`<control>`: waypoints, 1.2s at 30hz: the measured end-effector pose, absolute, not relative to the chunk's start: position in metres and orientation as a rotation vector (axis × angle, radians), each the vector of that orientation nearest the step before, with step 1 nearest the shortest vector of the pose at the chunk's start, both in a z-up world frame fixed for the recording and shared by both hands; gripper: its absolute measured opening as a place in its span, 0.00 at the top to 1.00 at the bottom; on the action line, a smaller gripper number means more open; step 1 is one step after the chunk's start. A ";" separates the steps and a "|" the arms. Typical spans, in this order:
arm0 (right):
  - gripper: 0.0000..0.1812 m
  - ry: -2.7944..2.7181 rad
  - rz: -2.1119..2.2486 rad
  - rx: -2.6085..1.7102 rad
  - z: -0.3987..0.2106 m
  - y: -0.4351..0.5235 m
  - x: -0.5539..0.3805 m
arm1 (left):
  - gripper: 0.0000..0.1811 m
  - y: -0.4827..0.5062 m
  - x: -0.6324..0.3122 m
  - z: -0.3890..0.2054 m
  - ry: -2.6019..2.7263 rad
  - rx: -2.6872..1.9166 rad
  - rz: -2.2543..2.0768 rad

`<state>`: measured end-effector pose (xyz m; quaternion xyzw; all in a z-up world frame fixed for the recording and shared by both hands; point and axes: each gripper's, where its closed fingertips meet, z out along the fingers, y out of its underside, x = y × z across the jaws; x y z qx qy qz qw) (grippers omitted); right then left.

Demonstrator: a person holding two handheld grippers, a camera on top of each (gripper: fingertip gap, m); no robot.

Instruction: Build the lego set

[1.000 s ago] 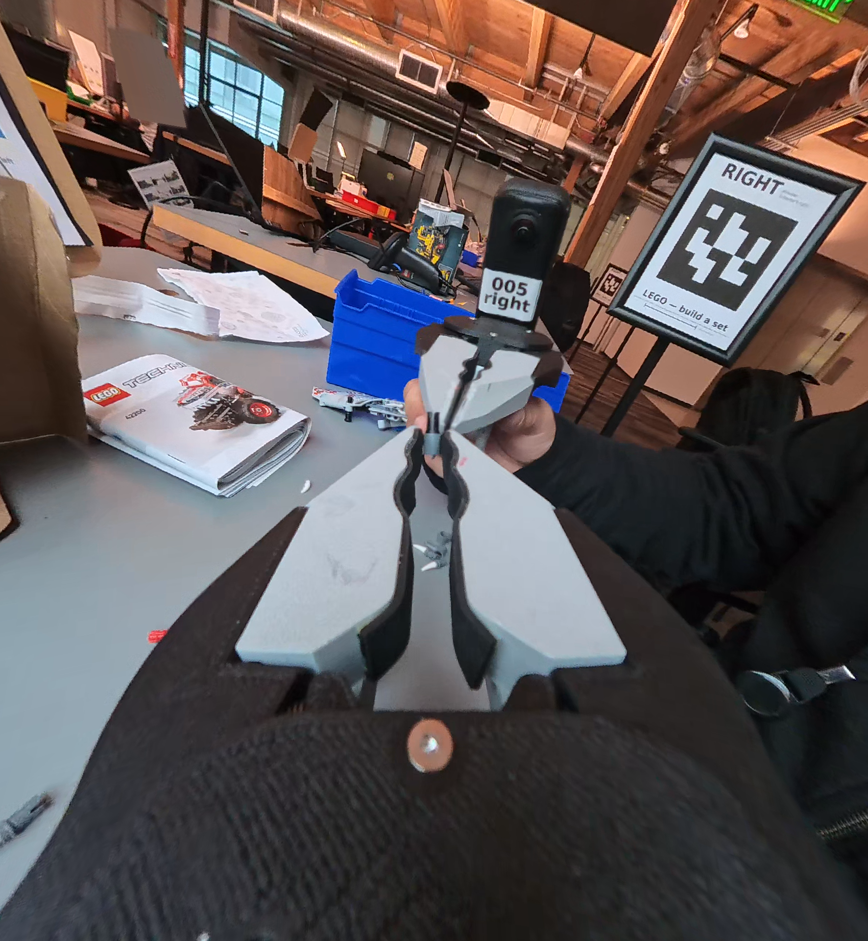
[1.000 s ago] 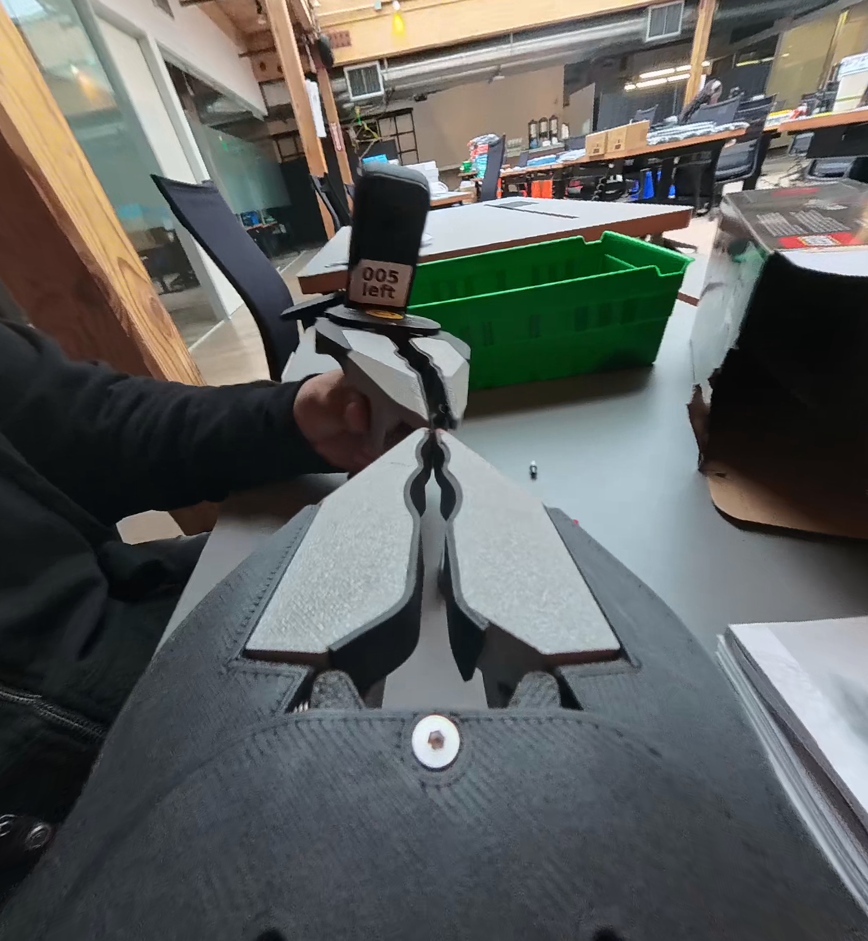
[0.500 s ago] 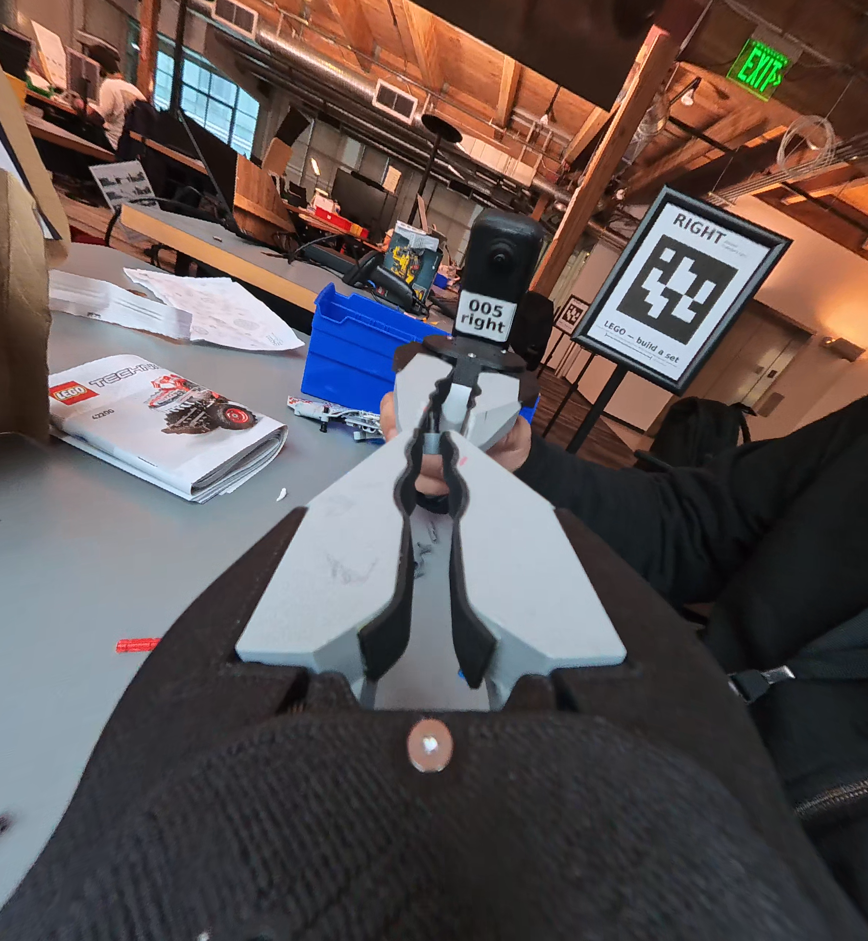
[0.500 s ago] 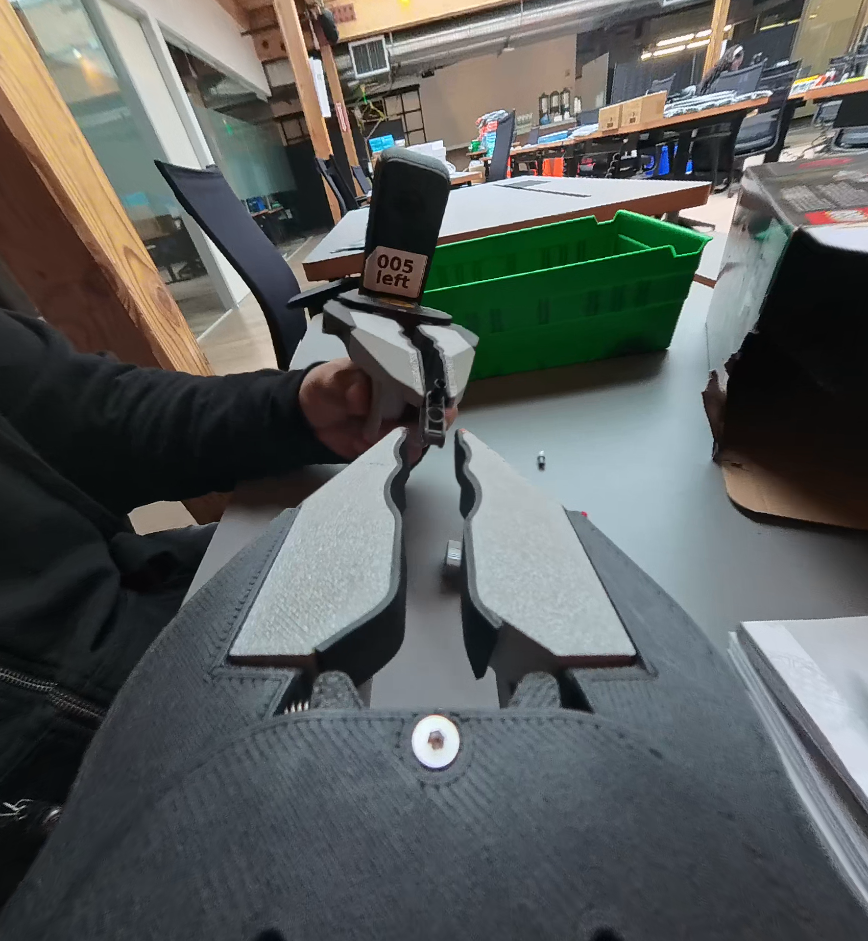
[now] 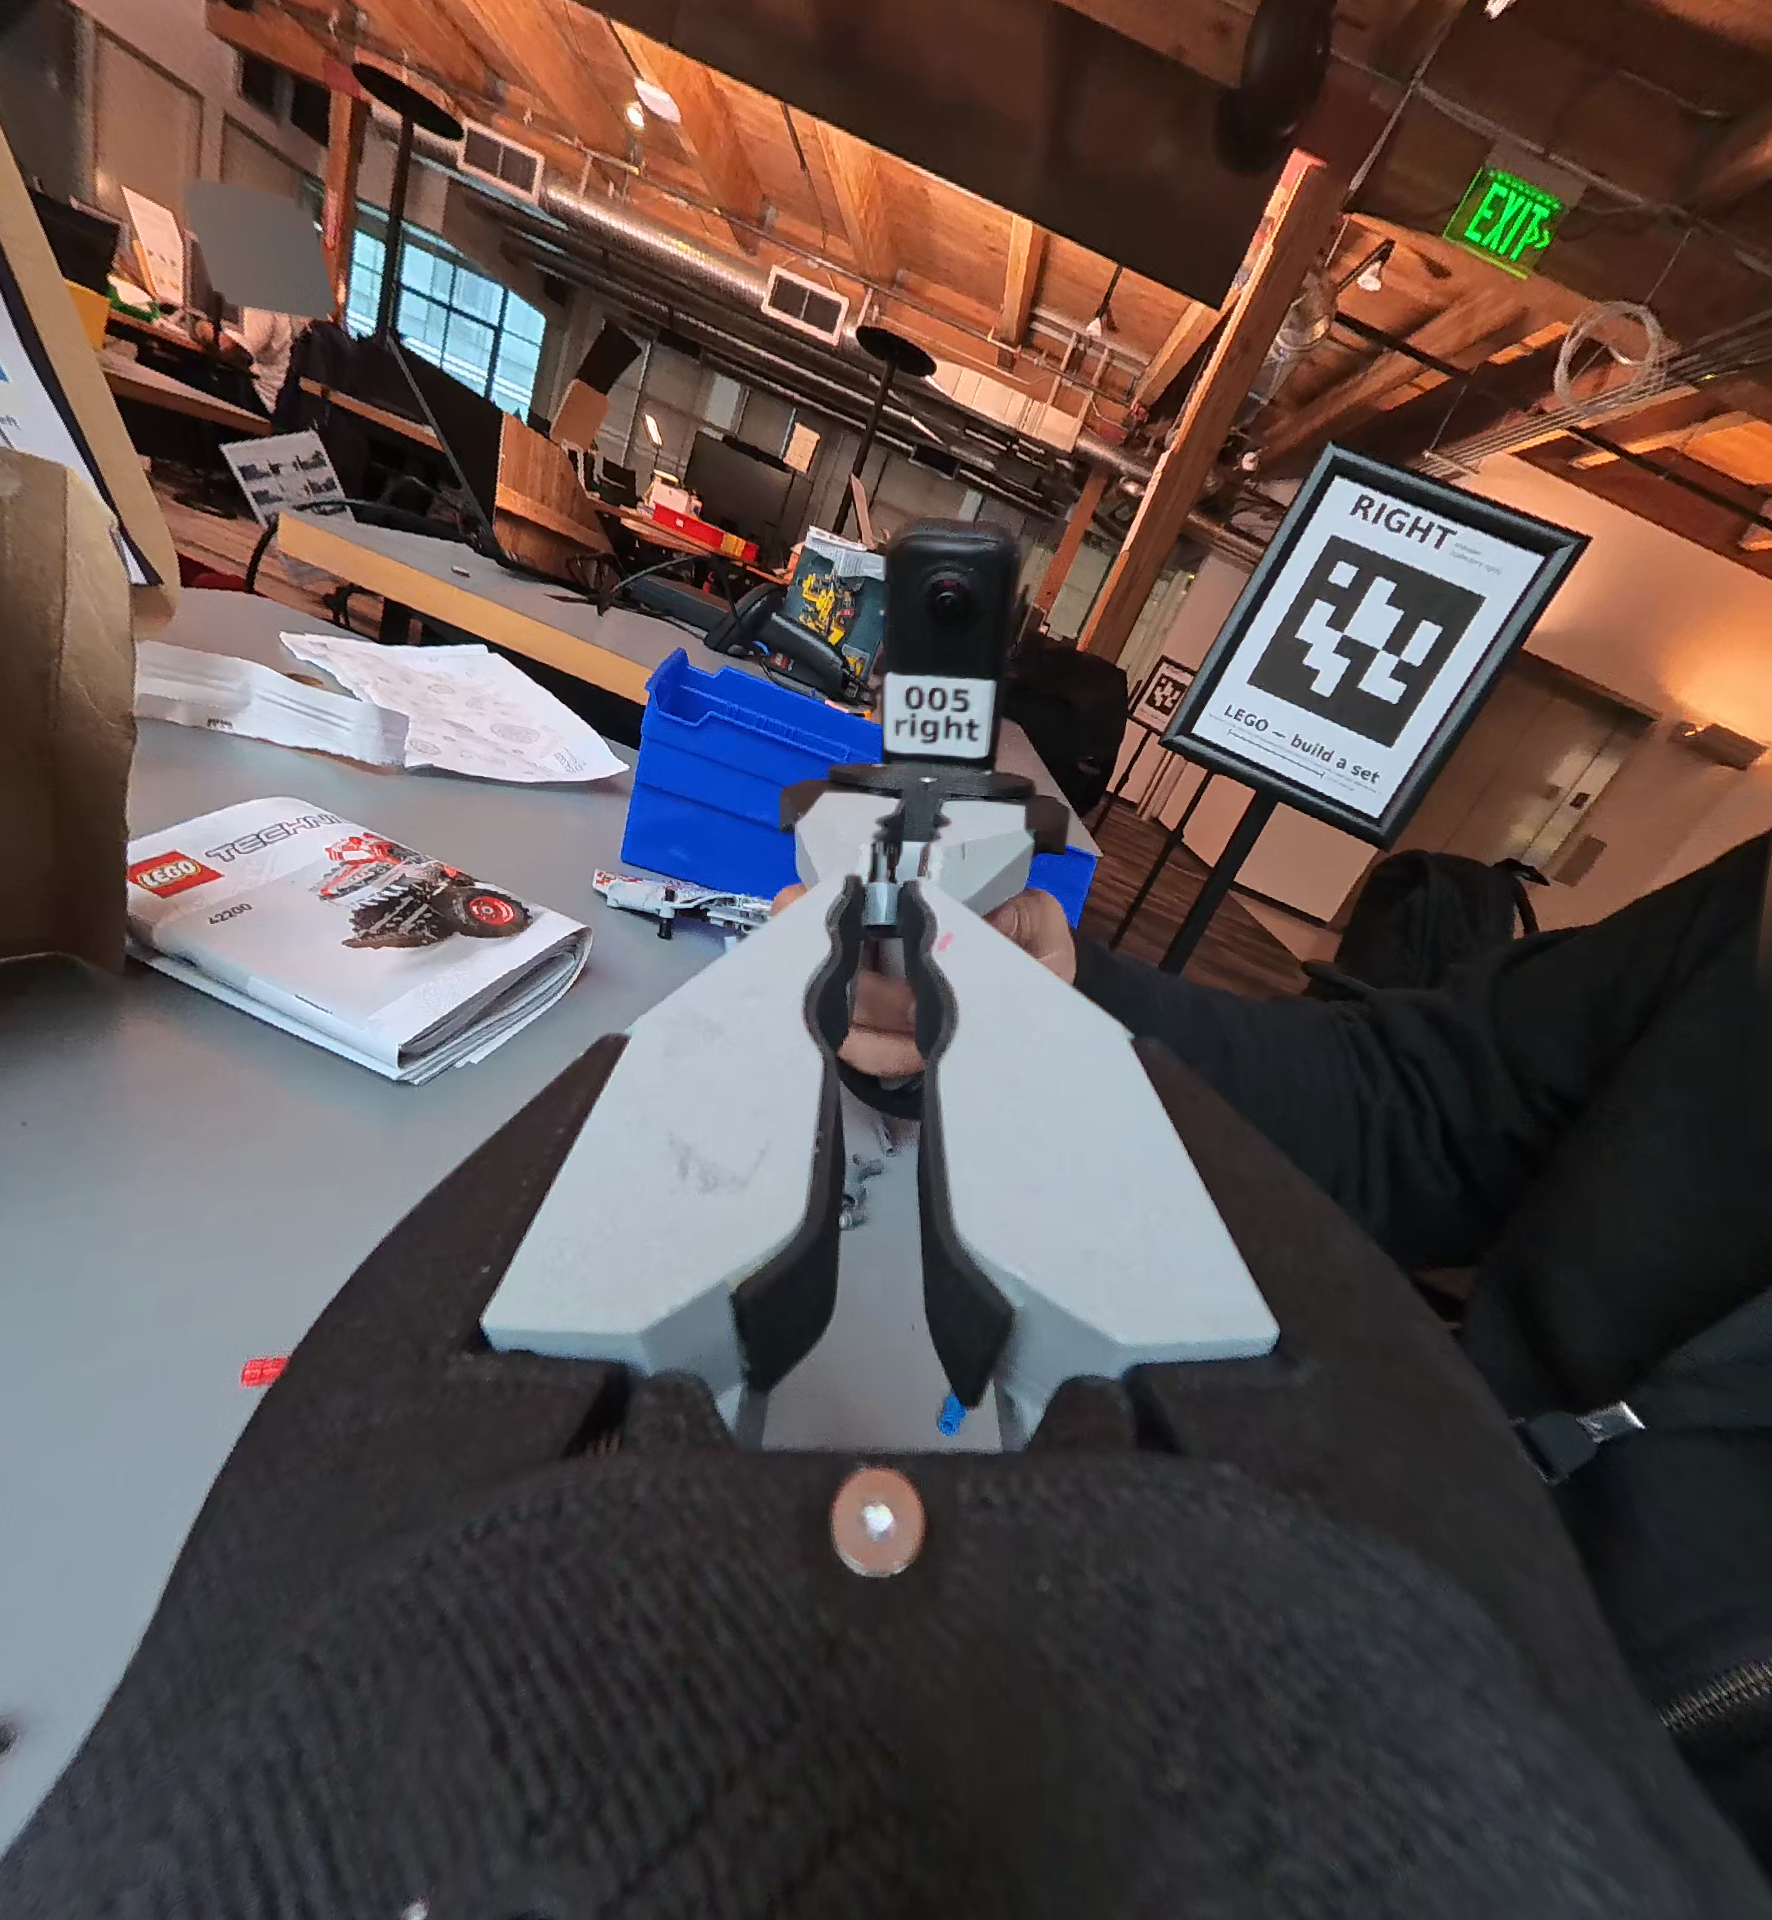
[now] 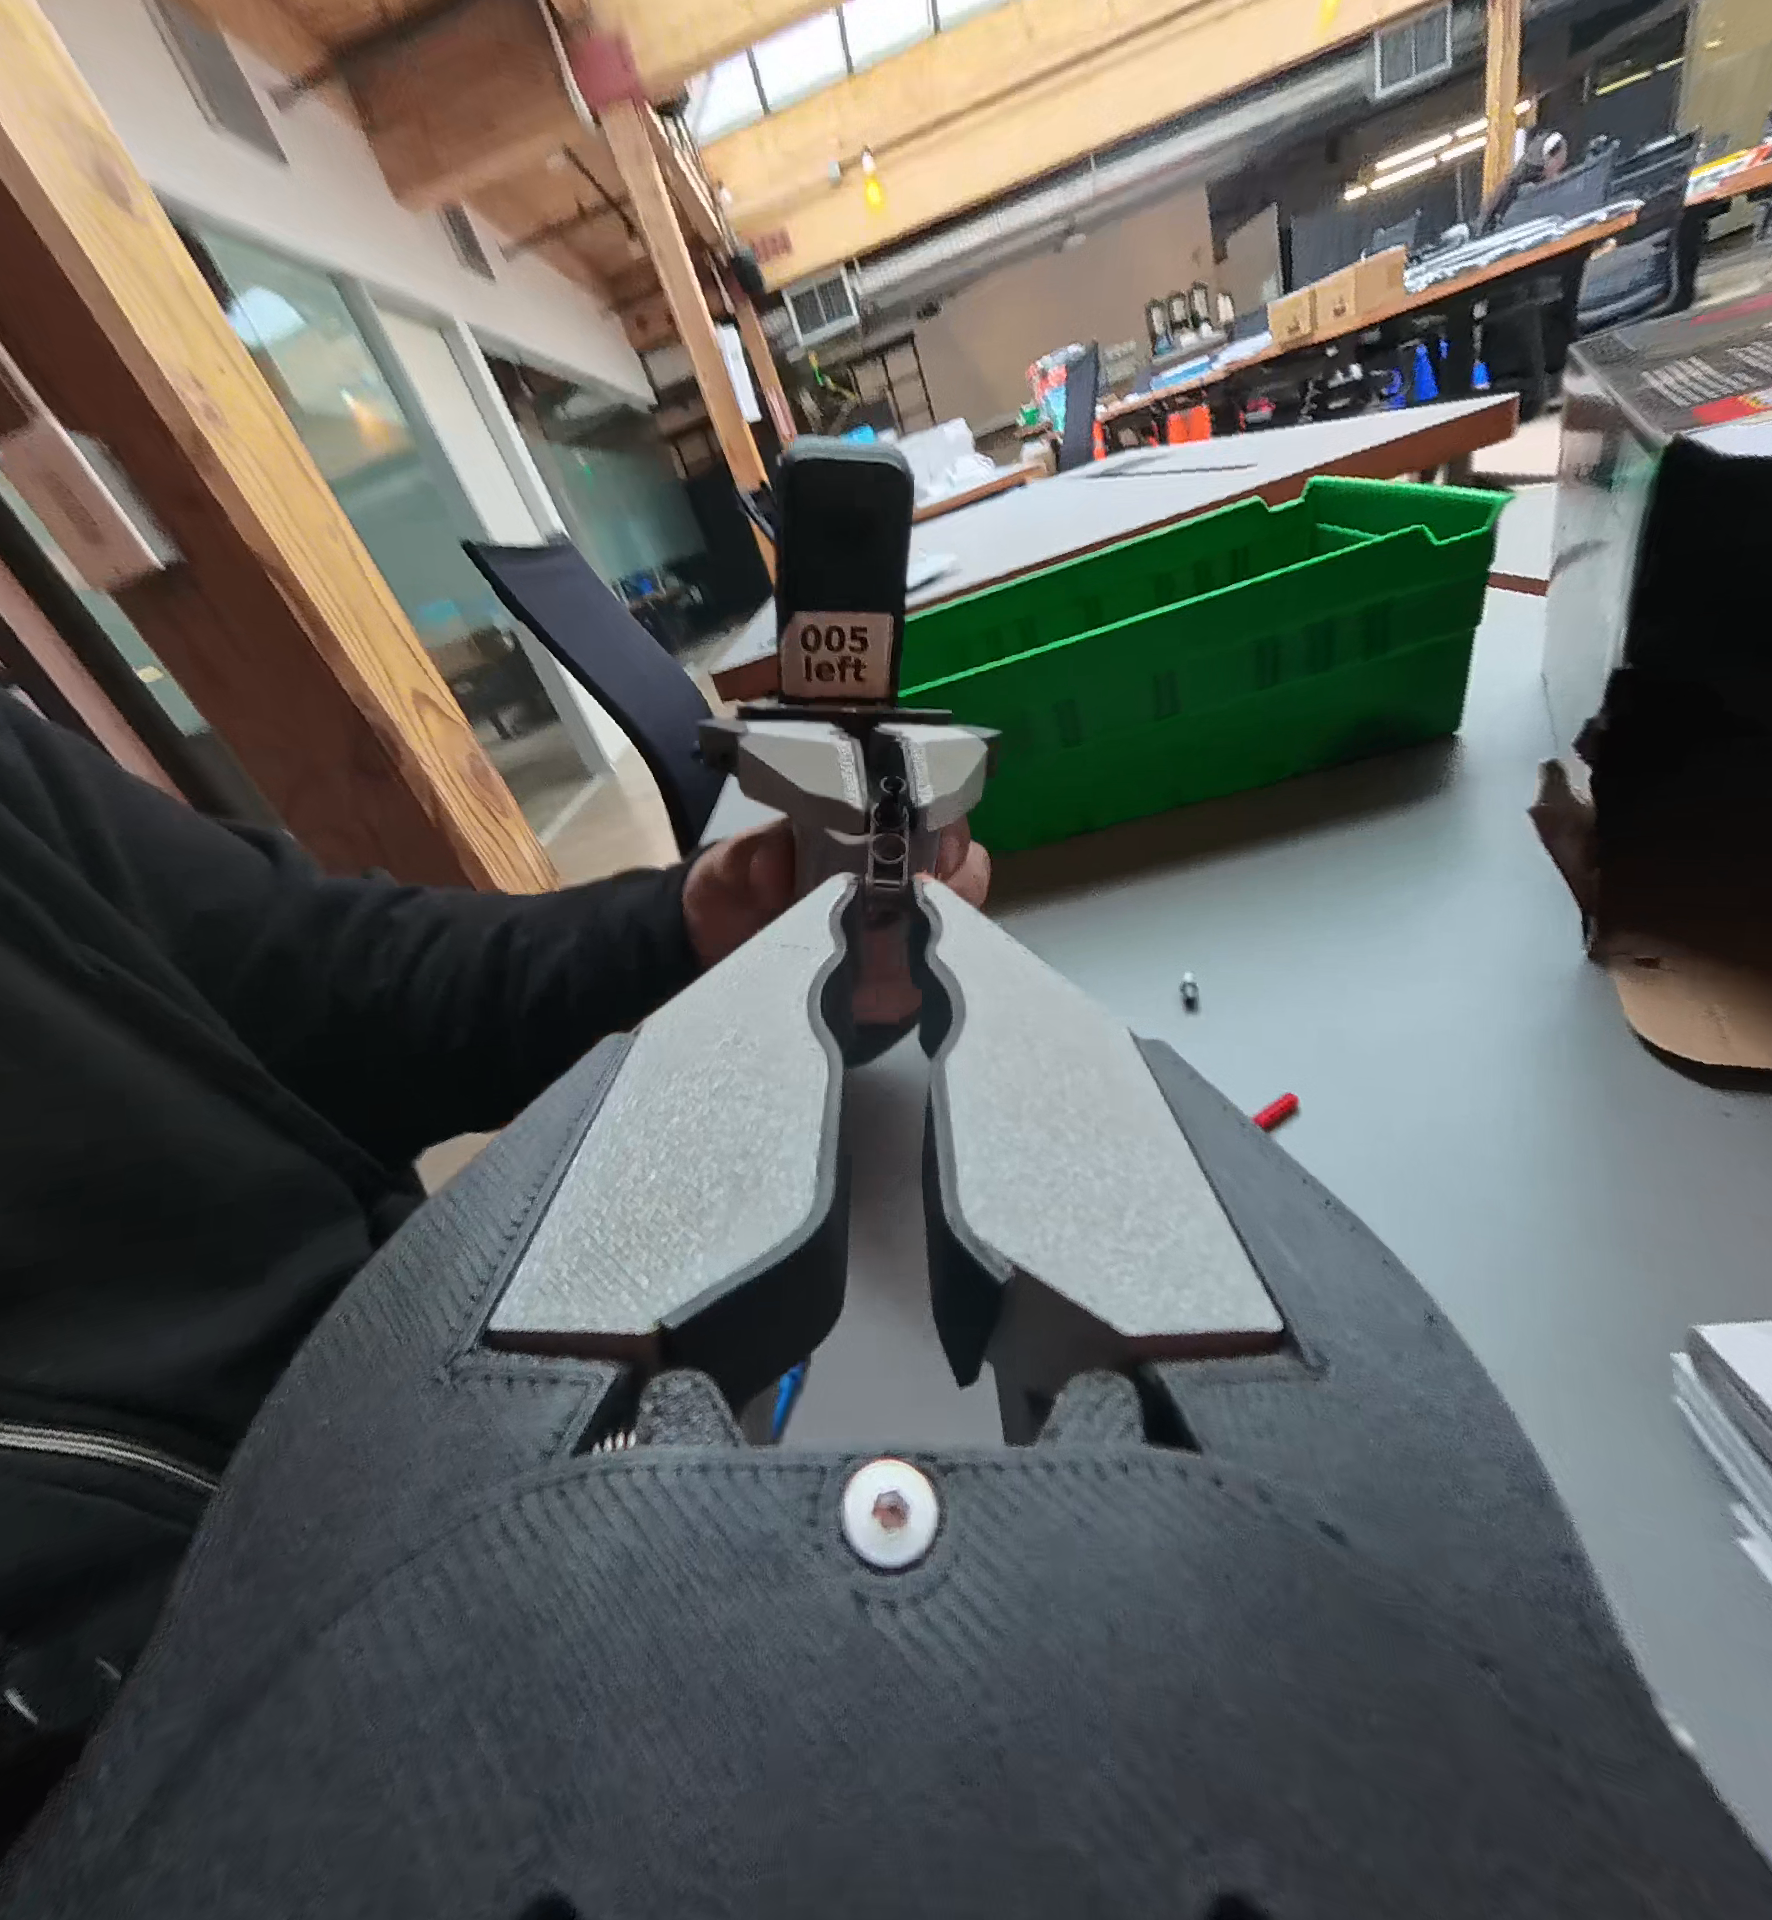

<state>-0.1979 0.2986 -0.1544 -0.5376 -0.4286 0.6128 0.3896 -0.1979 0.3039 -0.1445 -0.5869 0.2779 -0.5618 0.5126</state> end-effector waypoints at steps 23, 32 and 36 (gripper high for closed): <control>0.98 -1.019 1.677 -1.338 -0.150 0.297 -0.199 | 0.98 0.299 -0.193 -0.147 0.698 -1.415 -1.376; 0.98 -1.054 1.687 -1.354 -0.154 0.292 -0.203 | 0.96 0.299 -0.194 -0.145 0.685 -1.405 -1.399; 0.98 -1.069 1.680 -1.361 -0.155 0.291 -0.204 | 0.97 0.297 -0.192 -0.145 0.699 -1.405 -1.397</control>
